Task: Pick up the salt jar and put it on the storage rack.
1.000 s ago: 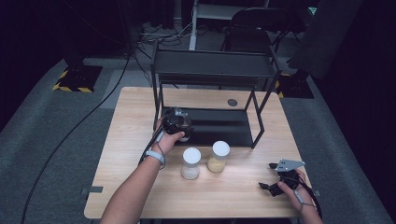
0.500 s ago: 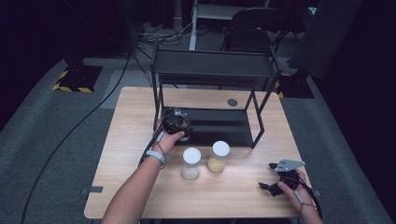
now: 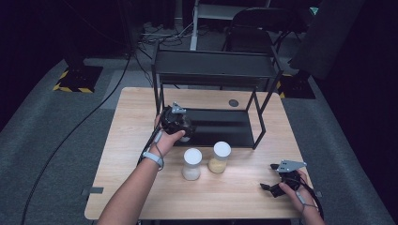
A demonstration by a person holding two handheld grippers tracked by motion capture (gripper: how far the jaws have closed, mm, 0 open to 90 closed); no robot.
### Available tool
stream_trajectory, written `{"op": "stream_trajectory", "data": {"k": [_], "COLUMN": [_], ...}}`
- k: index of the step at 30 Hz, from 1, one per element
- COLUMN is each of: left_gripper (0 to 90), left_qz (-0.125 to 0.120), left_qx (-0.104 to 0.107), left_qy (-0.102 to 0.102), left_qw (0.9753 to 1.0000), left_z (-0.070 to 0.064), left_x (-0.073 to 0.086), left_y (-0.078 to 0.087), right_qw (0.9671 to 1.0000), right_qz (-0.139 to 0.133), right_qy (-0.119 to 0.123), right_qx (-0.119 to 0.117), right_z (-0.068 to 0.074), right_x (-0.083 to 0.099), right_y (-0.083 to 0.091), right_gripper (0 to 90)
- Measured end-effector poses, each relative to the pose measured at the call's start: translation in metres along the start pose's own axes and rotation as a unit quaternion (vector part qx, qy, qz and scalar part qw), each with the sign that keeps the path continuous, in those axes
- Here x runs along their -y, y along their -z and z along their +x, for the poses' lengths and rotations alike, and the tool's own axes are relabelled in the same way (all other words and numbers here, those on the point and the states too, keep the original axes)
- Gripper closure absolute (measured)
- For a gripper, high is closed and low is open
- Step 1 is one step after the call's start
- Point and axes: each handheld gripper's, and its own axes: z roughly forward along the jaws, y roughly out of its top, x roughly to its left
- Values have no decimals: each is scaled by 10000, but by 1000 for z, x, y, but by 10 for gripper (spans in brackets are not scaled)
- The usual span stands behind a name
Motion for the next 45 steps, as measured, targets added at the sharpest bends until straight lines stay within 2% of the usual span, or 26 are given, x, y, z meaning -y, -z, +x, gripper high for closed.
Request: {"op": "stream_trajectory", "data": {"k": [5, 9, 20, 34, 45], "left_gripper": [68, 74, 74, 74, 75], "left_qz": [-124, -252, -261, -200, -165], "left_qx": [-28, -179, -336, -533, -628], "left_qy": [-37, -140, -188, -169, -61], "left_qw": [9999, 9994, 9989, 9982, 9979], "left_z": [-5, -10, -9, -6, -5], "left_x": [0, 4, 18, 45, 72], "left_y": [21, 40, 84, 124, 143], "right_qw": [10000, 10000, 10000, 10000, 10000], "right_qz": [0, 0, -2, -1, -2], "right_qy": [1, 0, 9, 8, 9], "right_qx": [0, 0, -7, -7, -7], "right_z": [0, 0, 0, 0, 0], "right_x": [0, 0, 0, 0, 0], "right_y": [0, 0, 0, 0, 0], "right_gripper": [0, 0, 0, 0, 0]}}
